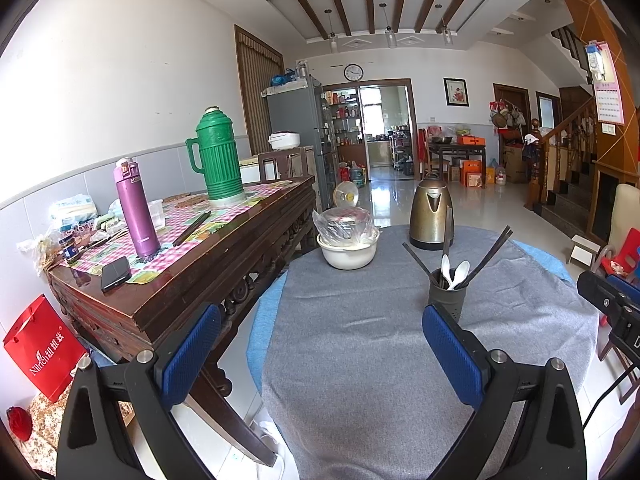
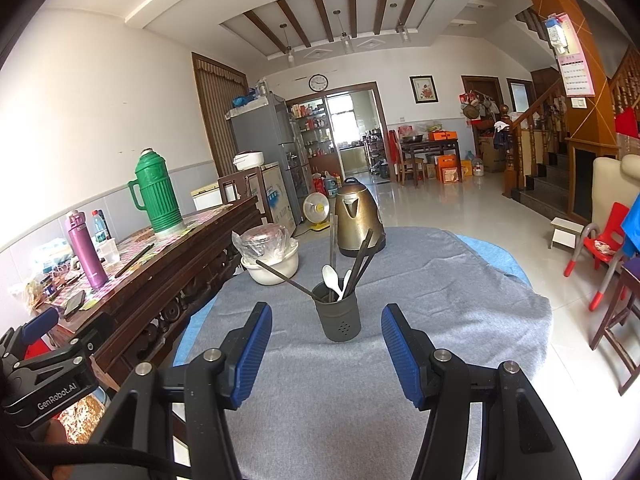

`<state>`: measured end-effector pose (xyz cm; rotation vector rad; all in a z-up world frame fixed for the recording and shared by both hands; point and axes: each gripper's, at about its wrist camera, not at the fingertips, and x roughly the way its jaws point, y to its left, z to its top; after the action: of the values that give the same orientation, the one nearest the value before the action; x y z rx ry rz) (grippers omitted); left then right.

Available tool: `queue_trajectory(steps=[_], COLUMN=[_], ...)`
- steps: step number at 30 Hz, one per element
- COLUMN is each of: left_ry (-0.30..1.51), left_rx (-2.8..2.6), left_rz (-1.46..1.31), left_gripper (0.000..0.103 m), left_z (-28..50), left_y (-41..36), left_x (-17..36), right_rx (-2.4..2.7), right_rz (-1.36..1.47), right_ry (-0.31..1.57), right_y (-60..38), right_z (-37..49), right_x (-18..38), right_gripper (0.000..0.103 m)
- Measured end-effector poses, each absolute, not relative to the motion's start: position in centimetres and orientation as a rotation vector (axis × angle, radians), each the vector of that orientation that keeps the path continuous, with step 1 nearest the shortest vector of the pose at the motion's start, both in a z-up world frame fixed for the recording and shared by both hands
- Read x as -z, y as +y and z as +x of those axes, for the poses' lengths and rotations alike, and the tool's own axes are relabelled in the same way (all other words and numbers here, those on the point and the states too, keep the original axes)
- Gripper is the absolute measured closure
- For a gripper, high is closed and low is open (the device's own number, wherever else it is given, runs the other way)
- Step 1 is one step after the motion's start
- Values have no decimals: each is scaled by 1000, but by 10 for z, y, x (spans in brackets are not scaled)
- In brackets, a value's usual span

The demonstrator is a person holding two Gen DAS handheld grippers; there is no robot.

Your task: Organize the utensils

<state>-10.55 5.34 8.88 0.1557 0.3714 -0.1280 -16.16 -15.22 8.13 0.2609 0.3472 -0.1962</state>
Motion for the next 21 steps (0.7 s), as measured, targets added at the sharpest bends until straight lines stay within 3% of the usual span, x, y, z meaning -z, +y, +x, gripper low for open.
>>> queue_trajectory(steps=[21], left_ry=[376], left_rx=[128], left_rz=[156], left_gripper=[2], left_z=[-103], left_y=[55], left_x=[-86], right_rx=[193], right_rz=[259], right_ry=[349], right_y=[-151], right_z=[-161], right_x=[-81], right_gripper=[42])
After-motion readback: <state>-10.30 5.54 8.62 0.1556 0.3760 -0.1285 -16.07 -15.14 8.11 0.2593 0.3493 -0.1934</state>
